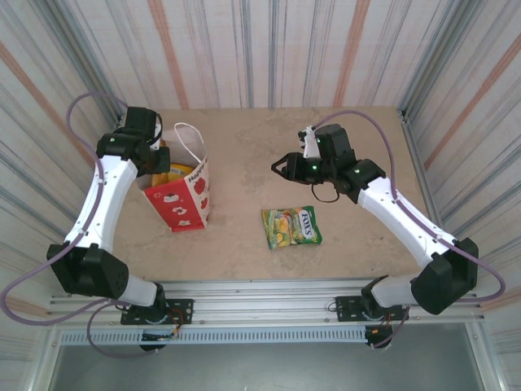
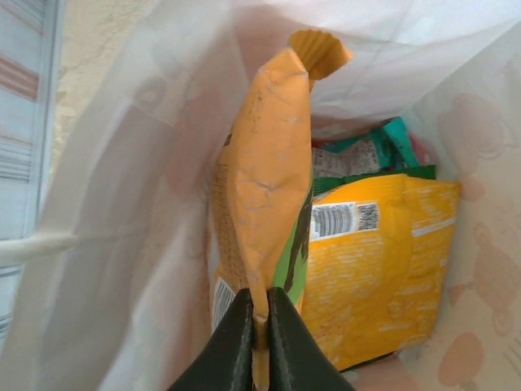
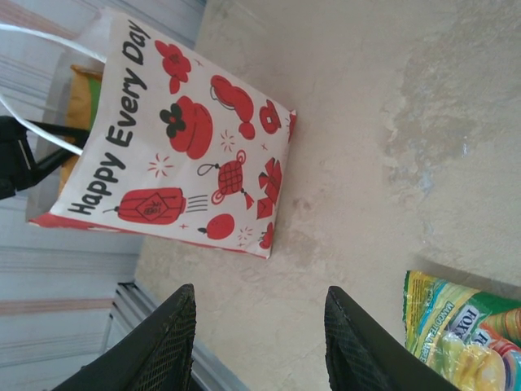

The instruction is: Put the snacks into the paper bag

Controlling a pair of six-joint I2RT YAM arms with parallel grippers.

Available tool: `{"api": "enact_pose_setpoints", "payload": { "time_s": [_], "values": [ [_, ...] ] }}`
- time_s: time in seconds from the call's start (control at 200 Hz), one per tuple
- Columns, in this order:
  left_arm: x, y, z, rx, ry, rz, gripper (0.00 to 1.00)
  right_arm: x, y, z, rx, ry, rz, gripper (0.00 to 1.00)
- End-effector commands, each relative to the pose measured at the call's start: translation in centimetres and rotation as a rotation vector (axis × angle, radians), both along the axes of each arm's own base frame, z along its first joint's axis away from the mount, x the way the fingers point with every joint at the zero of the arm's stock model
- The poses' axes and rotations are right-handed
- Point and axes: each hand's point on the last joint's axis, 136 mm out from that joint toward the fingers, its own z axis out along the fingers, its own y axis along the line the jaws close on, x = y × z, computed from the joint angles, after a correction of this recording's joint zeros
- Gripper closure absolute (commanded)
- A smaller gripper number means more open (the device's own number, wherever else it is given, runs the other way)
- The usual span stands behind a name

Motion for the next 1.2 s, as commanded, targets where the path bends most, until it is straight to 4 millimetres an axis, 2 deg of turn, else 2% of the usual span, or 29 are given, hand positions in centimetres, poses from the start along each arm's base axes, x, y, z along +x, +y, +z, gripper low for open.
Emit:
{"api": "enact_pose_setpoints", "payload": {
  "time_s": [0.0, 0.23, 0.351, 0.431, 0.536, 0.651, 0.837, 0.957, 1.047, 1.198],
  "values": [
    [0.5, -1.7, 0.0, -0.113, -0.032, -0.025, 0.92, -0.8, -0.3, -0.1, 0.0, 0.012, 0.004, 0.56],
    [1.3, -5.0, -3.1, -0.281, 0.034, -0.081, 0.93, -0.9, -0.3, -0.2, 0.002, 0.015, 0.005, 0.56],
    [1.6, -7.0, -3.9, -0.375, 0.049, -0.124, 0.9, -0.9, -0.3, -0.3, 0.001, 0.015, 0.004, 0.56],
    [1.9, -8.1, -4.3, -0.428, 0.051, -0.145, 0.86, -1.0, -0.3, -0.4, 0.002, 0.018, 0.004, 0.56],
    [2.1, -9.1, -4.6, -0.479, 0.061, -0.165, 0.74, -1.0, -0.3, -0.5, 0.001, 0.021, 0.002, 0.56],
    [2.3, -9.4, -3.1, -0.493, 0.033, -0.185, 0.66, -1.0, -0.3, -0.3, 0.004, 0.016, 0.003, 0.56],
    [2.4, -8.9, 3.1, -0.463, -0.113, -0.218, 0.54, -1.0, -0.5, -0.1, 0.006, 0.011, -0.001, 0.56],
    [2.1, -6.9, 6.0, -0.382, -0.185, -0.178, 0.53, -0.9, -0.5, 0.0, 0.008, 0.01, -0.001, 0.56],
    [1.9, -4.9, 6.2, -0.296, -0.19, -0.13, 0.56, -0.9, -0.5, 0.0, 0.008, 0.009, -0.001, 0.56],
    [1.4, -2.8, 4.4, -0.186, -0.123, -0.083, 0.64, -0.9, -0.5, 0.1, 0.009, 0.006, -0.001, 0.56]
  ]
}}
